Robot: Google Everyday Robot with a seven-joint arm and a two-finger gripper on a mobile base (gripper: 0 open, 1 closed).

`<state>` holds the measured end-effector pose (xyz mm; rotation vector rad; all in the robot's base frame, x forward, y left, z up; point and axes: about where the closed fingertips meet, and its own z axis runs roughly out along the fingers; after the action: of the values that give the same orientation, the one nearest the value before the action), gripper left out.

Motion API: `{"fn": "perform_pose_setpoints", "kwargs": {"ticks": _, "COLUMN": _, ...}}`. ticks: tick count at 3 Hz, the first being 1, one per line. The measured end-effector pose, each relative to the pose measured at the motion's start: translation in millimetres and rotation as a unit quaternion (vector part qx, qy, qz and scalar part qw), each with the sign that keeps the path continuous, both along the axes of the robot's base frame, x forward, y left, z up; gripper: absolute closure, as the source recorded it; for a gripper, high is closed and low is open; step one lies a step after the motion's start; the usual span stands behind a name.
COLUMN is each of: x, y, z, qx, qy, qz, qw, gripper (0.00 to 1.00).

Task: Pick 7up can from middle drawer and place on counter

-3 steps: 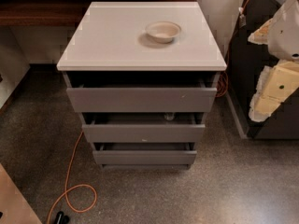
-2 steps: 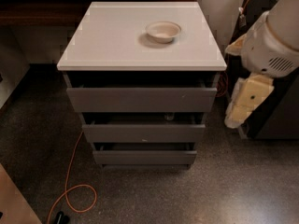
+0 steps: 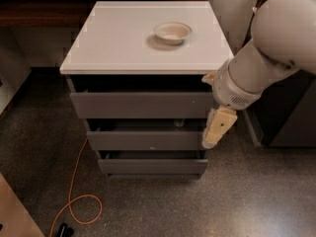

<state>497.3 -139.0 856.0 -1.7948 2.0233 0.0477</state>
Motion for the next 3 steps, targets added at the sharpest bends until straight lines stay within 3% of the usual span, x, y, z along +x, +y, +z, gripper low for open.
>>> {"fn": "perform_pose_setpoints", "kwargs": {"ticks": 1, "x": 16, "y": 11, "z": -60, "qx": -0.007, "qy": 0.006, "qz": 0.022, "qw": 0.9997, "gripper": 0.00}}
{"fn": "perform_pose_setpoints", "kwargs": {"ticks": 2, "x": 25, "y": 17, "z": -123, "qx": -0.022, "qy": -0.003, "qz": 0.047, "qw": 0.9986, "gripper": 0.00}}
{"fn": "perform_pose_setpoints", "kwargs": {"ticks": 3, "x": 25, "y": 17, "z": -124, "qx": -0.023, "qy": -0.003, "qz": 0.048, "qw": 0.9986, "gripper": 0.00}}
